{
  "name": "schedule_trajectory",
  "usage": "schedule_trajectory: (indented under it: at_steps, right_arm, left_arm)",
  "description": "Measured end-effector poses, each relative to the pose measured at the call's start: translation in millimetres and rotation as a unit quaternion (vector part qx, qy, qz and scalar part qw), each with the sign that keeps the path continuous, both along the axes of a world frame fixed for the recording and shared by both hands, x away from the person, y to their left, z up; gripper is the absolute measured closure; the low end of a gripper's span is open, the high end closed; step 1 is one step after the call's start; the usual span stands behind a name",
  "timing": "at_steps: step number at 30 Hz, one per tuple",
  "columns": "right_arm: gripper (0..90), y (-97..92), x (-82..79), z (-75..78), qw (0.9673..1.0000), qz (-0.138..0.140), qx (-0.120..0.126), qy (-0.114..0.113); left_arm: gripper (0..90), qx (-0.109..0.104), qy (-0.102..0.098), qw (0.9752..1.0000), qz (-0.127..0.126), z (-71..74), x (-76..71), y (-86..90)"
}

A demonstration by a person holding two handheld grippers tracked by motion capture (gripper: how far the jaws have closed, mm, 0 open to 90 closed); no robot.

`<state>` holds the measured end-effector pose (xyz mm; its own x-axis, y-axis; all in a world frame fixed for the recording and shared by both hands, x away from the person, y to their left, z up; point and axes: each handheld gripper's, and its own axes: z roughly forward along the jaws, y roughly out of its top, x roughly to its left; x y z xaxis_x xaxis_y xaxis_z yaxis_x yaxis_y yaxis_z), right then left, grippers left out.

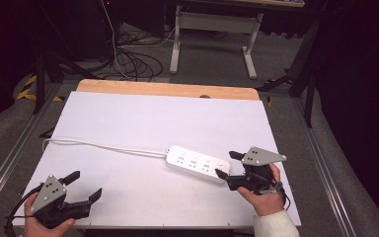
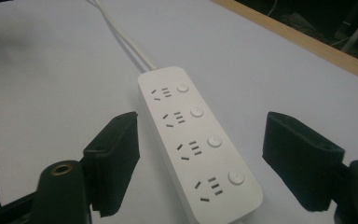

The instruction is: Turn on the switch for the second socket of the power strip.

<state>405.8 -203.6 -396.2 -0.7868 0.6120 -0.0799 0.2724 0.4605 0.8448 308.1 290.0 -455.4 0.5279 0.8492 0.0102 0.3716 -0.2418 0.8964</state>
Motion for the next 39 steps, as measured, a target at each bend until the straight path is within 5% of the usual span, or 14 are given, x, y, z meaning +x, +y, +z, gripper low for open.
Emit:
schedule_trajectory:
  at_steps: [31,33,39]
  right_arm:
    - [29.7,50.0,30.2,0.7,0.9997,0.021,-0.009,-0.002]
    - [37.0,51.1,30.9,0.2,0.9998,0.021,-0.006,-0.002]
    - [37.0,55.0,34.5,-1.6,0.9998,0.021,-0.003,0.000]
  left_arm:
    - [13.5,0.002,0.002,1.0000,0.002,-0.5,0.3,0.2]
    - [13.5,0.002,0.002,1.0000,0.001,-0.5,0.3,0.2]
    - [13.5,0.004,0.002,1.0000,0.000,-0.3,0.2,0.2]
